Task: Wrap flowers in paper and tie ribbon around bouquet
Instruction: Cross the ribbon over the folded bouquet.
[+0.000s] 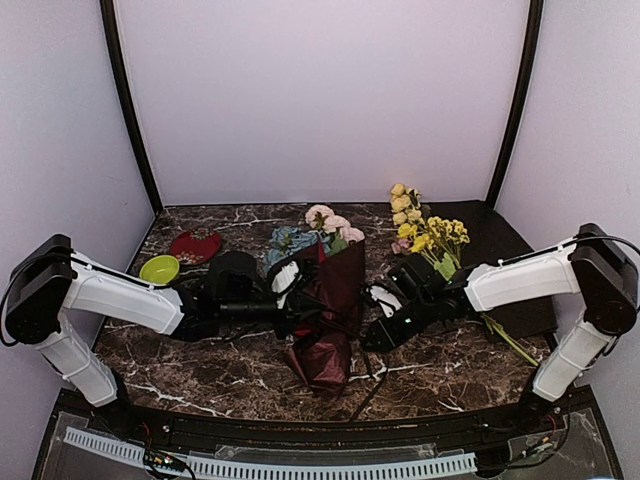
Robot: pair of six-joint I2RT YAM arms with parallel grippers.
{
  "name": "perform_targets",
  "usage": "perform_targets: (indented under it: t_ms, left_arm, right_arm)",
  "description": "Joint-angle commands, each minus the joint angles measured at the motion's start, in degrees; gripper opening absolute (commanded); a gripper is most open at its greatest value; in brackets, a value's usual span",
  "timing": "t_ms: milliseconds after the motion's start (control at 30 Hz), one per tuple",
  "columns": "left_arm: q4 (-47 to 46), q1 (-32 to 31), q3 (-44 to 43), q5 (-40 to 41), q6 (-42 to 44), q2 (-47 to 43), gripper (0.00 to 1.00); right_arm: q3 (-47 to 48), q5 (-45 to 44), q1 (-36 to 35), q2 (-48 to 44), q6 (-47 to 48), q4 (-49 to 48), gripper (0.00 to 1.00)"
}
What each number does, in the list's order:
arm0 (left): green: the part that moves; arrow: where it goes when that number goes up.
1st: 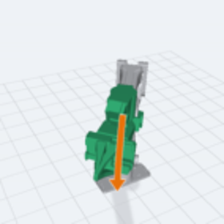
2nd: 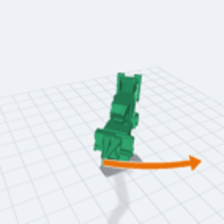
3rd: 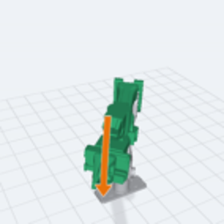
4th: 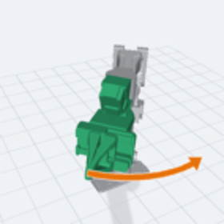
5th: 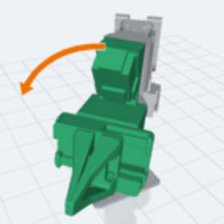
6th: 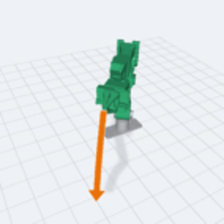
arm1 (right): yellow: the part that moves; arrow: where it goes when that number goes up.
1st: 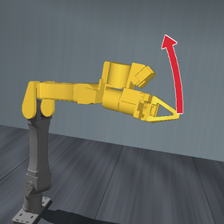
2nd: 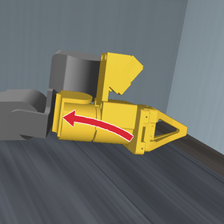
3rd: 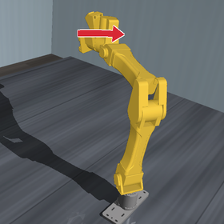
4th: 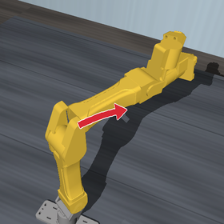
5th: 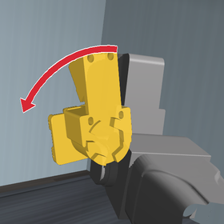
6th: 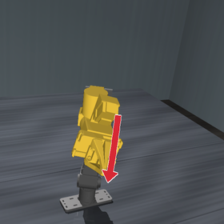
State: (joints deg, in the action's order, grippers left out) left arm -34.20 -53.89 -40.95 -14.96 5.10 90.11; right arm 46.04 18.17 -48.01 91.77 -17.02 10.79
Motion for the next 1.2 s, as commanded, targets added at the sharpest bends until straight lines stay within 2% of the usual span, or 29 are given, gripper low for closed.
perform_targets:
  t_ms: [0, 67, 133, 500, 767, 933, 1167]
  left_arm:
    - [-1.4, -0.1, 1.0, -0.2, -0.5, -1.0, 0.00]
    - [-1.9, -0.1, 1.3, -0.3, -0.5, -1.0, 0.00]
    - [-2.6, -0.1, 2.1, -0.5, -0.4, -1.3, 0.00]
    - [-4.4, -0.1, 5.0, -2.3, 1.8, -2.7, 0.01]
    - [-4.3, -0.1, 6.7, -2.4, 2.2, -4.4, 0.05]
    - [-4.3, -0.1, 7.6, -2.9, 2.9, -6.3, 0.18]
    - [-3.5, -0.1, 10.5, -4.2, 3.1, -12.3, 0.54]
  right_arm:
    - [0.8, -0.7, 0.1, 0.9, 0.7, -1.9, 0.17]
    - [1.2, -1.2, 0.1, 0.6, 0.4, -1.8, 0.06]
    - [1.8, -1.4, 0.1, 0.0, 0.0, -1.5, 0.00]
    - [5.0, -1.5, -2.9, -5.8, -3.1, -1.6, 0.00]
    - [6.8, 0.2, -4.6, -3.6, -5.2, -3.7, 0.00]
    - [8.1, 2.5, -5.1, -1.9, -5.9, -5.8, 0.00]
    - [9.1, 2.9, -6.5, 0.9, -5.6, -5.7, 0.00]
